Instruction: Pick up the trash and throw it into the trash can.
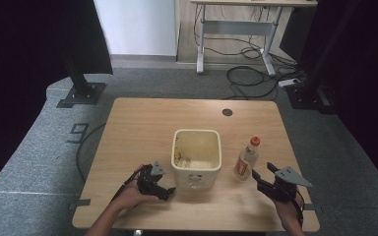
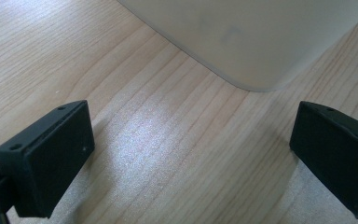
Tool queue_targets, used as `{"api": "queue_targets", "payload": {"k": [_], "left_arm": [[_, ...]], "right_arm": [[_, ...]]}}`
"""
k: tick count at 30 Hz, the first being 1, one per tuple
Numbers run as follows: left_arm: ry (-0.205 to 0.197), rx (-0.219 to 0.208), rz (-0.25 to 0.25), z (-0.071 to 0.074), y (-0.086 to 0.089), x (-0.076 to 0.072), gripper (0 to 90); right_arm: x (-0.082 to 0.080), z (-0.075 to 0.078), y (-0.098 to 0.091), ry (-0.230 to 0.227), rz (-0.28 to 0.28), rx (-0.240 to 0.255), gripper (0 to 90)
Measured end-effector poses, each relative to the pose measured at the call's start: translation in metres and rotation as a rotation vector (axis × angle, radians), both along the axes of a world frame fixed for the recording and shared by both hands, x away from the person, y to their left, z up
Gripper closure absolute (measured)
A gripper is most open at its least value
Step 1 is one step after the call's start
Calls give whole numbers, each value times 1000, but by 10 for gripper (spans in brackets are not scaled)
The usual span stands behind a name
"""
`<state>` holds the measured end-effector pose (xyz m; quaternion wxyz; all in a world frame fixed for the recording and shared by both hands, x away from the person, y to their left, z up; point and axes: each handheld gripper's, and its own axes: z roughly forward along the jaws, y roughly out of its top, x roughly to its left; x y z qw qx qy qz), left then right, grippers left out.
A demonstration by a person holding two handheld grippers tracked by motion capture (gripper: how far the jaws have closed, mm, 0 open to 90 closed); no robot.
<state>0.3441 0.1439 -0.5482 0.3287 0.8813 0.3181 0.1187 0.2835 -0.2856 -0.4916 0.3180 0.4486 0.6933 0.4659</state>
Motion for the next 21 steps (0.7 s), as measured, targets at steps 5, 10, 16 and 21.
{"api": "queue_targets", "payload": {"k": [5,10,16,21], "left_arm": [[0,0,0,0,0,0,0],[0,-1,0,0,0,0,0],[0,-1,0,0,0,0,0],[0,-1,-1,0,0,0,0]], "right_arm": [[-1,3,1,-9,7,5,337],[-1,4,2,-14,8,7,338],[-3,7,3,-25,11,10,339],[-4,10,8,-36,20,14,340]]}}
